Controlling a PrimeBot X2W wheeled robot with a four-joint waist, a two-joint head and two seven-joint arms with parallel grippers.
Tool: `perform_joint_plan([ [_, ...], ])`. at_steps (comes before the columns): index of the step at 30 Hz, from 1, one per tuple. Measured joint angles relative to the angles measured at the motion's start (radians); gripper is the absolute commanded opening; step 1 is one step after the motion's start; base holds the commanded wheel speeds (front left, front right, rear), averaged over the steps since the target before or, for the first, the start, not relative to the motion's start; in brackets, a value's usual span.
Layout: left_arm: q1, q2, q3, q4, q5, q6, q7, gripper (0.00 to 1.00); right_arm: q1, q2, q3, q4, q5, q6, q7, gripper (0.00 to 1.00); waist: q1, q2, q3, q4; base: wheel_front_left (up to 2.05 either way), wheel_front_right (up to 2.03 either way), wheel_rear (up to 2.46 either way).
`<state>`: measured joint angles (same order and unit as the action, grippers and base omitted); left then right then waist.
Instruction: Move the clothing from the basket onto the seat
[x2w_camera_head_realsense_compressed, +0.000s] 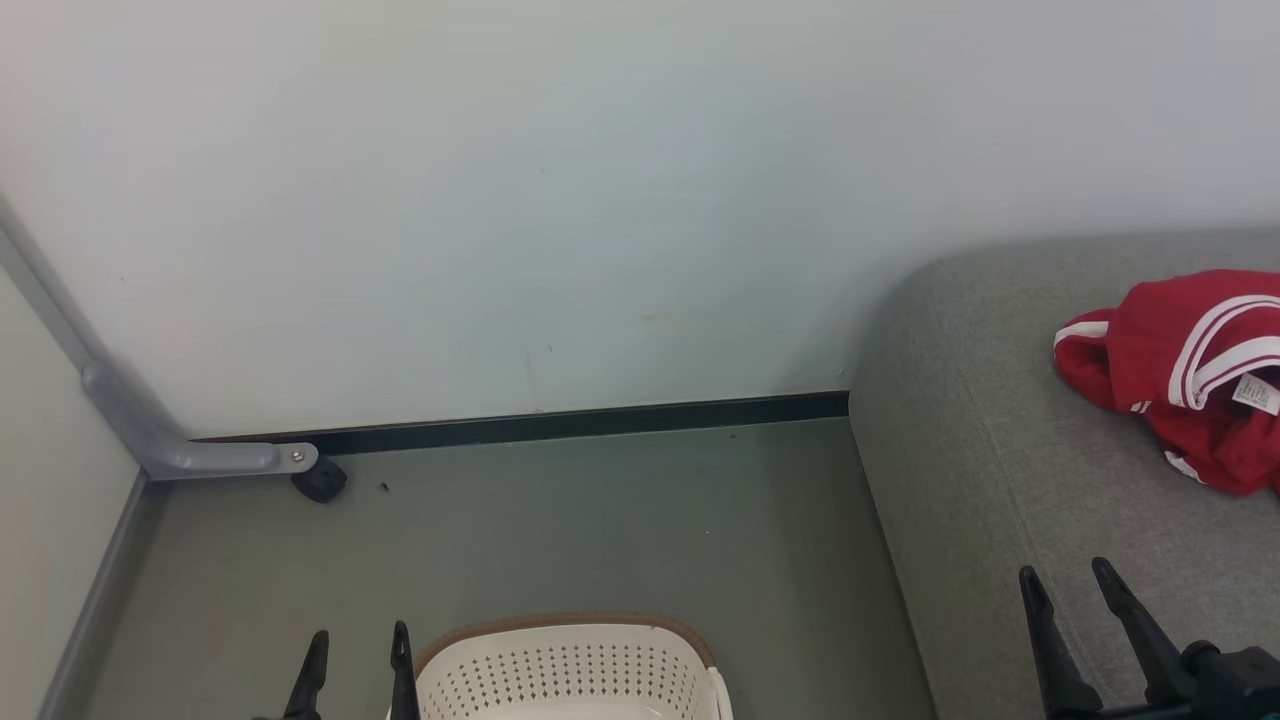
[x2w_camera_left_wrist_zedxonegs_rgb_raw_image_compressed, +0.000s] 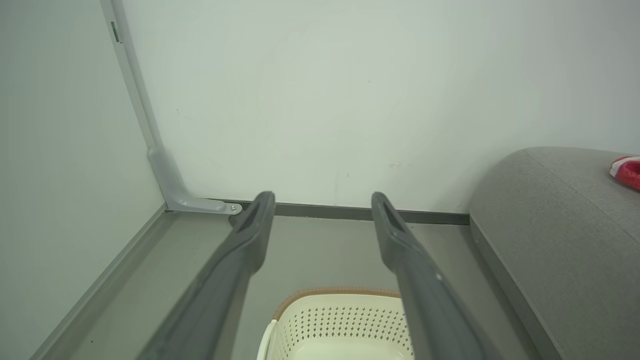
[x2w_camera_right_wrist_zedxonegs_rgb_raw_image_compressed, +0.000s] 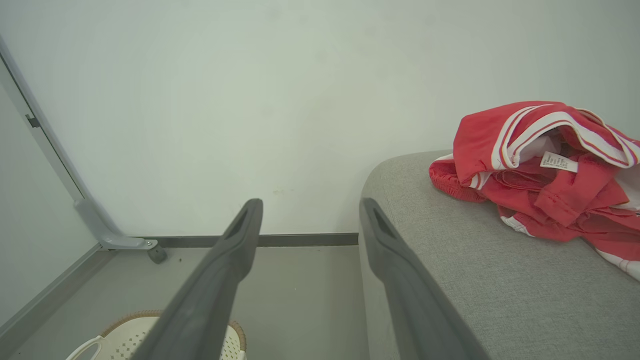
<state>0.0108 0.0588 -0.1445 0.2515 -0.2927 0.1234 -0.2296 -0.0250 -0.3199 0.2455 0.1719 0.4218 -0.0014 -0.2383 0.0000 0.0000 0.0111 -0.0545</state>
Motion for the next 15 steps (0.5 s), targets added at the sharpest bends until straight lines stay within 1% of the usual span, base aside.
perform_joint_plan([
  [4, 0.000, -0.001, 0.002, 0.003, 0.003, 0.000, 0.000, 1.00, 0.000, -0.003, -0.002, -0.004, 0.000, 0.000, 0.001, 1.00, 0.0000, 0.0000, -0.002, 0.000, 0.00, 0.00, 0.00],
  [6, -0.001, -0.002, 0.002, 0.004, 0.003, 0.000, 0.000, 1.00, 0.000, -0.005, -0.003, -0.006, 0.000, -0.007, 0.009, 1.00, 0.0000, 0.0000, -0.003, 0.000, 0.00, 0.00, 0.00],
  [15, -0.001, -0.004, 0.004, 0.012, 0.004, 0.000, -0.001, 1.00, 0.003, -0.010, -0.005, -0.016, 0.000, -0.007, 0.018, 1.00, 0.0000, 0.0000, -0.006, 0.001, 0.00, 0.00, 0.00],
])
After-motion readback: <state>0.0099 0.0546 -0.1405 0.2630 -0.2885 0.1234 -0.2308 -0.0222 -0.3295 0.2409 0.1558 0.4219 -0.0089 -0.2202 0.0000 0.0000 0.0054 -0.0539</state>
